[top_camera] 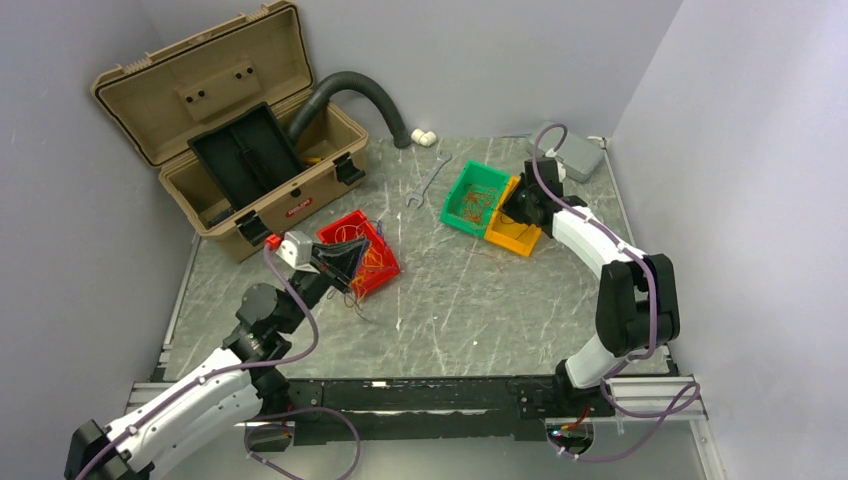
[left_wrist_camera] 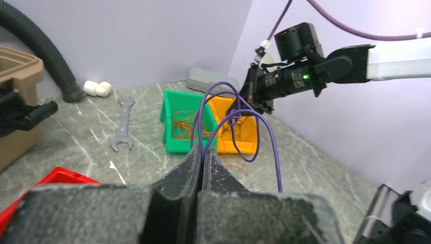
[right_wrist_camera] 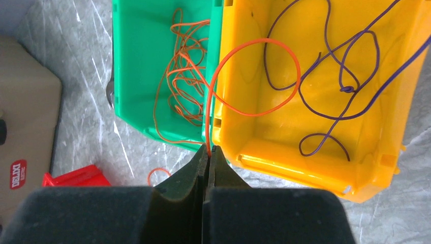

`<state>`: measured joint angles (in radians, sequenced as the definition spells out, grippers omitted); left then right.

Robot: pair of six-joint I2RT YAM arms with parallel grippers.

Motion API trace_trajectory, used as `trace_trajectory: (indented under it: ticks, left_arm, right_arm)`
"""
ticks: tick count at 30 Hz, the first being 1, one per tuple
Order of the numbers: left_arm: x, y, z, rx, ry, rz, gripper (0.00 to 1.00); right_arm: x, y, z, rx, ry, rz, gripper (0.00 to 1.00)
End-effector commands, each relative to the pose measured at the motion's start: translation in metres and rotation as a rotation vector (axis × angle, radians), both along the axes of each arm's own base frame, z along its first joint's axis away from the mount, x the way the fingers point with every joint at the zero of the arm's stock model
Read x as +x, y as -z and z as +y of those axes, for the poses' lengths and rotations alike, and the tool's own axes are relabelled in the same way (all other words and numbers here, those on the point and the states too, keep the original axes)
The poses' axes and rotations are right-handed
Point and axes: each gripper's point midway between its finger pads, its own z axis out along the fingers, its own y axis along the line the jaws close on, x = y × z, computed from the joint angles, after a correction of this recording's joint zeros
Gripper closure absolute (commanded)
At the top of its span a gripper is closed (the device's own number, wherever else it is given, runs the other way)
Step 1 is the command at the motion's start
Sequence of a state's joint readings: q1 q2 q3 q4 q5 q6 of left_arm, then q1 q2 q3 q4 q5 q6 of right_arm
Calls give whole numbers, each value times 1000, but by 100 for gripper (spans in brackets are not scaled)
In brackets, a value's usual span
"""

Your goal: Untangle the cables

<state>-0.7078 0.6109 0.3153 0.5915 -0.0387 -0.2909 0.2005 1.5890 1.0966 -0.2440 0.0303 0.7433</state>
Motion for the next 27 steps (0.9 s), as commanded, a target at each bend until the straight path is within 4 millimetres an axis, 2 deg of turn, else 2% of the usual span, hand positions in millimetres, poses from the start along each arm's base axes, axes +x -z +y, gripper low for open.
trace_trajectory:
  ticks: [1, 7, 14, 17, 21, 27]
  left_arm:
    - [-19, -23, -6, -96, 96, 100, 100]
    - [-33, -21, -12, -25, 169, 205, 100]
    - [-43, -19, -23, 85, 251, 215, 100]
    - [-47, -17, -32, 106, 300, 227, 100]
    - [-51, -18, -39, 114, 348, 237, 100]
    - [-54, -18, -42, 128, 372, 248, 100]
  right_arm:
    - [20, -30, 11, 35, -56, -94, 100]
    - [27, -39, 23, 65, -103, -111, 100]
    - [36, -53, 51, 91, -158, -148, 100]
    - [48, -56, 59, 89, -172, -151, 100]
    - [73, -64, 59, 41, -170, -167, 100]
    - [108, -90, 45, -76, -130, -196, 100]
